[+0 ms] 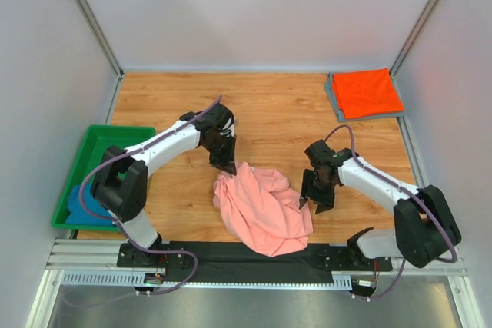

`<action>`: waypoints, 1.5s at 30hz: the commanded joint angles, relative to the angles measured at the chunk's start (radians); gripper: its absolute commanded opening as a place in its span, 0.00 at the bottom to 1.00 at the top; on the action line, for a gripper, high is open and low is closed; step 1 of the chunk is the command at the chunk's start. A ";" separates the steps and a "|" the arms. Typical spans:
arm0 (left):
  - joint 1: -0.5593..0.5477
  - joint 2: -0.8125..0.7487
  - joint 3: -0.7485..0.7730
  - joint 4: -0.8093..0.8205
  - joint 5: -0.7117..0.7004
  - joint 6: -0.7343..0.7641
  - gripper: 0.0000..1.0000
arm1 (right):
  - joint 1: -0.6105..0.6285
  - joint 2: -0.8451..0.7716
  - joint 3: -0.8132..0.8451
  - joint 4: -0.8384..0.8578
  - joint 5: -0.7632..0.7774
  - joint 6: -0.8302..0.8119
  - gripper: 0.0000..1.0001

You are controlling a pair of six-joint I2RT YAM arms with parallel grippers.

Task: Fold and stack the t-shirts
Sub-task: Flatten the tshirt out

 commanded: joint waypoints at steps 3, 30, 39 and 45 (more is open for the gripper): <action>-0.001 0.010 0.118 -0.040 -0.004 0.021 0.00 | -0.039 0.139 0.090 0.142 0.026 -0.119 0.55; 0.029 -0.160 0.489 -0.275 -0.221 0.078 0.00 | -0.074 0.058 0.694 -0.332 0.243 -0.115 0.00; -0.037 -0.318 -0.093 -0.095 0.023 -0.062 0.20 | -0.076 -0.034 0.262 -0.309 0.181 -0.009 0.09; -0.027 -0.257 0.076 -0.181 -0.165 0.013 0.60 | -0.076 0.034 0.399 -0.307 0.198 -0.035 0.32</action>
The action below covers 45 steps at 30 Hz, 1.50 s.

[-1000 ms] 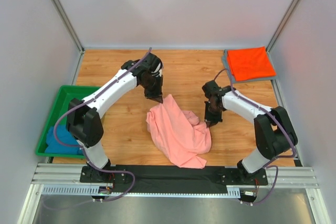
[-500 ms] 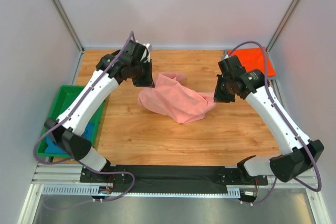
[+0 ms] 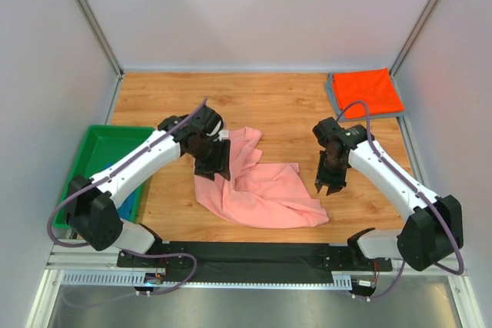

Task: Fold and stack the t-shirts
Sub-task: Flatten the tshirt out

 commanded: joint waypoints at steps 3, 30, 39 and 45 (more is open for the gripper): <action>0.066 0.101 0.247 -0.056 -0.151 0.051 0.62 | -0.001 0.051 0.153 0.142 -0.051 -0.058 0.38; 0.137 0.839 0.836 0.136 0.016 0.284 0.57 | -0.116 0.528 0.271 0.409 -0.113 -0.171 0.38; 0.128 0.957 0.911 0.124 0.005 0.232 0.56 | -0.117 0.617 0.271 0.477 -0.103 -0.186 0.40; 0.123 0.959 0.896 0.154 0.005 0.181 0.21 | -0.116 0.643 0.226 0.535 -0.093 -0.169 0.35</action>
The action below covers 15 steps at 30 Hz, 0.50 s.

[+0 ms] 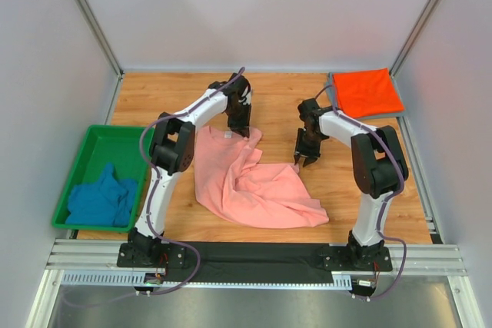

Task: Fold and stack the t-shirts
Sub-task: Flatten the tshirt out

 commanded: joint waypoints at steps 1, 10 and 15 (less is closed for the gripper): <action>-0.006 -0.007 0.027 0.025 0.005 -0.033 0.15 | 0.003 0.021 -0.033 0.088 0.033 0.001 0.27; 0.047 -0.249 0.044 -0.187 -0.181 -0.121 0.00 | -0.032 -0.089 0.133 -0.163 0.208 -0.011 0.00; 0.103 -0.505 -0.157 -0.185 -0.255 -0.145 0.00 | -0.083 -0.226 0.144 -0.312 0.312 -0.016 0.00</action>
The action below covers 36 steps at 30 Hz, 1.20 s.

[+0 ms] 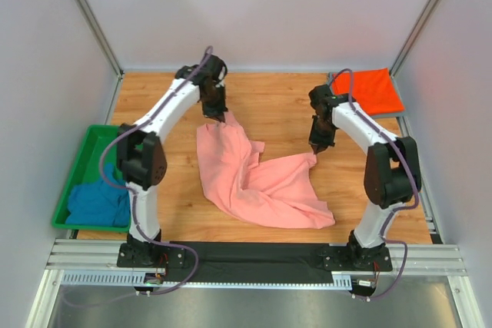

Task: Fold and stack the t-shirts
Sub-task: Flatten the tshirt out

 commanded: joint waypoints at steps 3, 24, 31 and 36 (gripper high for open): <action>0.045 -0.279 -0.149 -0.076 -0.142 -0.035 0.00 | -0.058 -0.190 0.010 -0.197 0.184 -0.016 0.00; 0.044 -0.677 -0.740 -0.114 -0.214 -0.101 0.41 | -0.213 -0.239 -0.195 -0.064 0.106 -0.079 0.00; 0.042 -0.606 -0.625 0.063 -0.067 0.060 0.47 | -0.217 -0.169 -0.093 -0.040 0.060 -0.074 0.00; 0.042 -0.383 -0.446 0.130 0.035 0.245 0.48 | -0.218 -0.145 -0.066 -0.032 0.028 -0.076 0.00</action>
